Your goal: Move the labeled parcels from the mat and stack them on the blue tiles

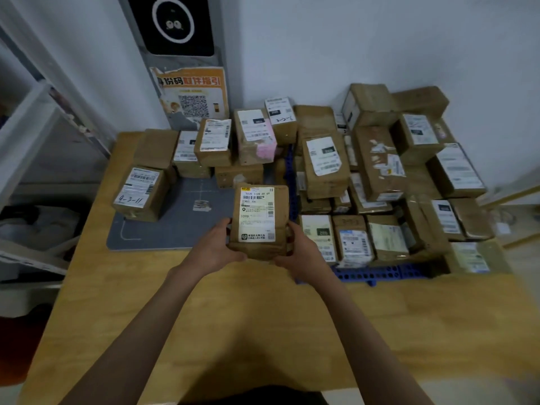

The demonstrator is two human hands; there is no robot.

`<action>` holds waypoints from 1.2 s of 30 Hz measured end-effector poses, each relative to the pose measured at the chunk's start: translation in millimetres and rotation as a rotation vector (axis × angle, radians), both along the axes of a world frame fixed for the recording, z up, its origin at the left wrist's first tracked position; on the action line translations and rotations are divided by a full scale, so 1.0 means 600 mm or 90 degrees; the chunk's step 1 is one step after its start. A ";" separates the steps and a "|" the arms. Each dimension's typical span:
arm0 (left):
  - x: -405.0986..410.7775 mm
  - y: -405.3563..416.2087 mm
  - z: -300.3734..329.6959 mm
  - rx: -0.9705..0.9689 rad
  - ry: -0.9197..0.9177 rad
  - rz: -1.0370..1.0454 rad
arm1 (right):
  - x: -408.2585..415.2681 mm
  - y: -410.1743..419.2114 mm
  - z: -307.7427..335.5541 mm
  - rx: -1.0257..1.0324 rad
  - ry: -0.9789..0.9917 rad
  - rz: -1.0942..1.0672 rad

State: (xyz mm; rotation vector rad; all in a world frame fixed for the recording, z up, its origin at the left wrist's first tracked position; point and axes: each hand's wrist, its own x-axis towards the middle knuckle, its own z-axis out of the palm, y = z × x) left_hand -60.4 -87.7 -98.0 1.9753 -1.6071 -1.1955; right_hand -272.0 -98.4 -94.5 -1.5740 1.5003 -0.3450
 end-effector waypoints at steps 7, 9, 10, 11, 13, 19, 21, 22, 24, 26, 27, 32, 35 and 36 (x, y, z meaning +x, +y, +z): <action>-0.105 0.032 0.012 -0.011 -0.019 0.012 | -0.105 0.016 0.015 0.002 -0.004 0.033; -0.127 0.040 0.015 -0.011 -0.034 0.015 | -0.126 0.019 0.017 0.011 -0.010 0.046; -0.140 0.045 0.016 -0.013 -0.040 0.015 | -0.141 0.022 0.019 0.017 -0.011 0.051; -0.153 0.048 0.018 -0.017 -0.043 0.014 | -0.155 0.025 0.021 0.024 -0.013 0.052; -0.179 0.053 0.021 -0.026 -0.045 0.005 | -0.184 0.030 0.027 0.035 -0.017 0.045; -0.249 0.048 0.033 -0.033 -0.030 -0.043 | -0.254 0.040 0.047 0.028 -0.001 0.027; -0.263 0.043 0.036 -0.043 -0.026 -0.061 | -0.267 0.042 0.053 0.021 0.004 0.008; -0.268 0.039 0.037 -0.047 -0.024 -0.070 | -0.272 0.043 0.058 0.018 0.005 -0.001; -0.274 0.034 0.040 -0.046 -0.018 -0.083 | -0.278 0.050 0.068 0.016 0.008 -0.019; -0.279 0.030 0.042 -0.044 -0.022 -0.098 | -0.285 0.059 0.075 0.005 0.019 -0.031; -0.283 0.028 0.042 -0.045 -0.023 -0.105 | -0.289 0.063 0.078 0.001 0.028 -0.038; -0.314 0.023 0.031 -0.055 -0.017 -0.139 | -0.316 0.075 0.080 0.006 0.053 -0.072; -0.336 0.022 0.029 -0.065 -0.008 -0.159 | -0.336 0.080 0.082 0.019 0.067 -0.088; -0.344 0.021 0.030 -0.067 -0.009 -0.166 | -0.345 0.080 0.083 0.017 0.072 -0.093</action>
